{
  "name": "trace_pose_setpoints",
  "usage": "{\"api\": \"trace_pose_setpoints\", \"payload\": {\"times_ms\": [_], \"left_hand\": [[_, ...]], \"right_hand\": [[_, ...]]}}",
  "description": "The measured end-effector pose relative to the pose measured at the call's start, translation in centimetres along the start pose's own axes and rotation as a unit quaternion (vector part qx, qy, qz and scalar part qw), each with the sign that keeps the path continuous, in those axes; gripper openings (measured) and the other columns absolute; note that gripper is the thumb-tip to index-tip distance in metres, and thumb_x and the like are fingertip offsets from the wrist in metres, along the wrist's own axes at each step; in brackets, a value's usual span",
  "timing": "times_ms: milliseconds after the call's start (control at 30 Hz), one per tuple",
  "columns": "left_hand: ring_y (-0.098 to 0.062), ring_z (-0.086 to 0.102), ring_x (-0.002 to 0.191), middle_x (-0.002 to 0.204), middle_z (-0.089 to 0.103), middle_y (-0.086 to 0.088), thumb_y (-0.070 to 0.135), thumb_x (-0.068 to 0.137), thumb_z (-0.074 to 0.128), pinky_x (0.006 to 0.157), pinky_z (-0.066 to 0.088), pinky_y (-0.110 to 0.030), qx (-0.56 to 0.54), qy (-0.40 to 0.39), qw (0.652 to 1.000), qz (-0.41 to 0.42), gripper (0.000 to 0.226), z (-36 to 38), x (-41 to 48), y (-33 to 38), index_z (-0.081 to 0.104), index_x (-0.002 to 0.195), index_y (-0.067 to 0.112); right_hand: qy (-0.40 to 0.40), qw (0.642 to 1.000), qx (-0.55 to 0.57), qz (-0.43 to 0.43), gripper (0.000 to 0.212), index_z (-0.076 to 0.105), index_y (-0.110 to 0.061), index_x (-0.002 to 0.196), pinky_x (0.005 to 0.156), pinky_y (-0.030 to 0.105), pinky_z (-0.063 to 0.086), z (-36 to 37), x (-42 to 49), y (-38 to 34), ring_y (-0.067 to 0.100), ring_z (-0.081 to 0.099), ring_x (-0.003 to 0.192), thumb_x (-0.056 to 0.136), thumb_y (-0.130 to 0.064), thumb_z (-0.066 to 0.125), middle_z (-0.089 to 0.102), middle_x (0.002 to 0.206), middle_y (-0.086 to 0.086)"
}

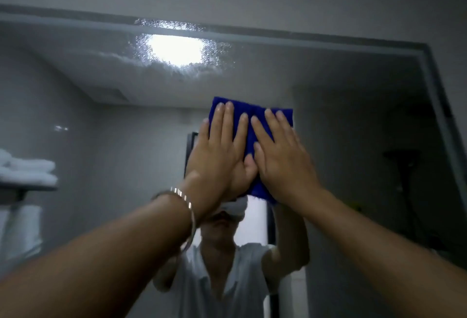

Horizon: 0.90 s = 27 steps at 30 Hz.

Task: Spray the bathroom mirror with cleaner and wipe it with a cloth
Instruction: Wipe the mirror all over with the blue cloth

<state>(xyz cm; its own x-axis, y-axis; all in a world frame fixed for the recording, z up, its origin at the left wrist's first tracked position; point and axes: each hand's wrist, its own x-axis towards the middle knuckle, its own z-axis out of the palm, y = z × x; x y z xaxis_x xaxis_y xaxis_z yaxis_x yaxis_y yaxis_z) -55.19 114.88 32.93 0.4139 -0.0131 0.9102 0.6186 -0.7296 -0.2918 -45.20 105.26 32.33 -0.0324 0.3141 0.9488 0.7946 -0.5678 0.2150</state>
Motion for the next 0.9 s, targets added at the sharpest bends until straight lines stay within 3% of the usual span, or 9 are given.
{"api": "trace_pose_setpoints", "payload": {"times_ms": [200, 333, 467, 567, 733, 900], "left_hand": [[-0.029, -0.018, 0.142, 0.154, -0.02, -0.017, 0.039, 0.097, 0.014, 0.117, -0.003, -0.044, -0.023, -0.032, 0.995, -0.09, 0.064, -3.6, 8.8, 2.8, -0.014, 0.147, 0.01], [-0.03, -0.017, 0.142, 0.153, -0.02, -0.018, 0.039, 0.096, 0.011, 0.118, -0.002, -0.044, -0.021, -0.014, 0.998, -0.053, 0.064, -2.0, 5.8, 4.7, -0.014, 0.147, 0.009], [-0.034, -0.022, 0.14, 0.146, -0.03, -0.021, 0.04, 0.095, 0.006, 0.116, -0.005, -0.047, -0.001, -0.018, 1.0, -0.026, 0.063, -0.7, 1.2, 10.5, -0.027, 0.137, 0.006], [-0.035, -0.025, 0.138, 0.143, -0.035, -0.02, 0.041, 0.093, 0.007, 0.114, -0.008, -0.048, 0.0, -0.046, 0.999, -0.02, 0.064, -0.3, 0.3, 13.2, -0.032, 0.132, 0.006], [-0.03, -0.021, 0.141, 0.151, -0.026, -0.018, 0.045, 0.092, 0.009, 0.116, -0.003, -0.046, 0.012, -0.029, 0.999, -0.016, 0.069, -1.5, 5.4, 13.4, -0.021, 0.143, 0.009], [-0.026, -0.019, 0.142, 0.154, -0.022, -0.013, 0.042, 0.096, 0.015, 0.117, -0.003, -0.045, -0.045, -0.037, 0.994, -0.088, 0.065, -3.6, 11.2, 16.2, -0.014, 0.147, 0.013]], "right_hand": [[-0.029, 0.999, -0.018, 0.01, 0.053, 0.005, -0.02, 0.152, 0.119, 0.038, 0.006, -3.8, 7.6, 5.1, 0.02, -0.005, 0.147, 0.104, -0.035, 0.021, -0.001, 0.16, 0.004], [0.022, 0.999, 0.021, 0.029, 0.05, 0.011, -0.02, 0.152, 0.119, 0.036, 0.004, -2.1, 3.3, 5.3, 0.021, -0.003, 0.147, 0.104, -0.031, 0.02, 0.004, 0.16, 0.005], [0.062, 0.997, 0.031, 0.037, 0.052, 0.023, -0.015, 0.149, 0.114, 0.036, 0.007, -0.6, -4.6, 8.2, 0.024, 0.009, 0.145, 0.101, -0.035, 0.017, 0.02, 0.157, 0.011], [0.035, 0.999, 0.021, 0.015, 0.055, 0.029, -0.013, 0.146, 0.111, 0.039, 0.011, -0.4, -6.9, 10.8, 0.026, 0.018, 0.143, 0.098, -0.036, 0.014, 0.029, 0.153, 0.012], [0.033, 0.999, 0.023, -0.008, 0.054, 0.015, -0.02, 0.151, 0.112, 0.032, -0.002, -2.3, -2.7, 14.3, 0.019, 0.0, 0.147, 0.101, -0.039, 0.013, 0.009, 0.16, 0.005], [0.016, 1.0, -0.004, 0.003, 0.05, 0.011, -0.024, 0.152, 0.117, 0.037, 0.002, -5.0, 3.3, 18.4, 0.018, -0.001, 0.147, 0.103, -0.036, 0.018, 0.005, 0.16, 0.002]]}}
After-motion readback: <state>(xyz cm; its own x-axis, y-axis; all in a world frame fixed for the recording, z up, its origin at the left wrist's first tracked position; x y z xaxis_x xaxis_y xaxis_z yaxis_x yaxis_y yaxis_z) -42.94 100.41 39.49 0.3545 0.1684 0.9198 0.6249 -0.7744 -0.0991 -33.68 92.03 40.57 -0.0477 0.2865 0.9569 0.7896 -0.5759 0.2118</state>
